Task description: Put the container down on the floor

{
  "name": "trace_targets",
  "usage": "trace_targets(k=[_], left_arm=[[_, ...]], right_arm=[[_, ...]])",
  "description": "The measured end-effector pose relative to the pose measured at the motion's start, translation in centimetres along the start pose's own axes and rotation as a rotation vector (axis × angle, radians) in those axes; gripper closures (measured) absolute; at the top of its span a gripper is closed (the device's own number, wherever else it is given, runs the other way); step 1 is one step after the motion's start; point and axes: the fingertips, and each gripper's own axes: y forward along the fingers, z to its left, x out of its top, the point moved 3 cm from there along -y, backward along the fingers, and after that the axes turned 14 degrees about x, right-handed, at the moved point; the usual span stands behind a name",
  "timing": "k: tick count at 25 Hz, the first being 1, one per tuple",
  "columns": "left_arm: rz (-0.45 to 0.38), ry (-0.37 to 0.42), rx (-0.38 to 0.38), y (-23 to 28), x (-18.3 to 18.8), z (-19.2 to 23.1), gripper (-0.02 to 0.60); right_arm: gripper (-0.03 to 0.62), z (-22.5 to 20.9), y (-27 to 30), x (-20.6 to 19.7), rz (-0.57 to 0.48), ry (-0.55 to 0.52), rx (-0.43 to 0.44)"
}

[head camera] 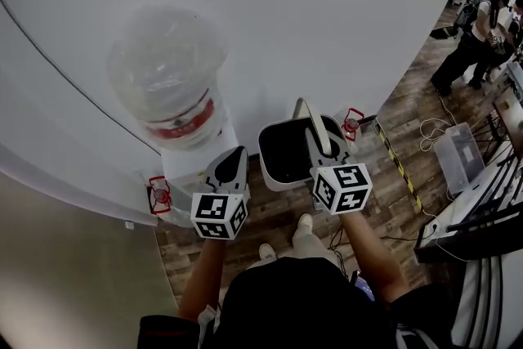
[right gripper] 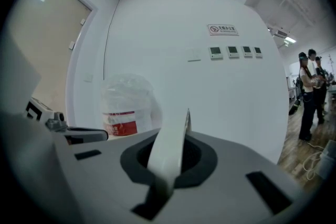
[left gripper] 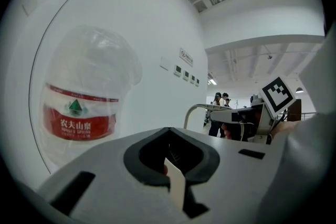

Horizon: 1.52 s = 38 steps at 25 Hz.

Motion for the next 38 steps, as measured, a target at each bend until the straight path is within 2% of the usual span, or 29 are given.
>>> trace_targets(k=[11,23,33,38], left_arm=[[0.009,-0.006,0.038,4.2,-0.1,-0.5,0.565],[0.014,-0.025,0.124,9.4,-0.2,-2.3,0.566],[0.039,-0.033,0.203,12.9,-1.6,-3.7,0.565],[0.056,-0.038,0.217,14.1,-2.8,-3.6,0.565]], right_arm=[[0.566,-3.9,2.5,0.2,-0.002,0.006,0.030],[0.566,-9.3,5.5,0.1,0.026,0.024,0.097],[0.566,-13.7,7.7,-1.7,0.065,0.054,0.158],[0.566,-14.8,8.9,-2.8,0.076,0.064,0.162]])
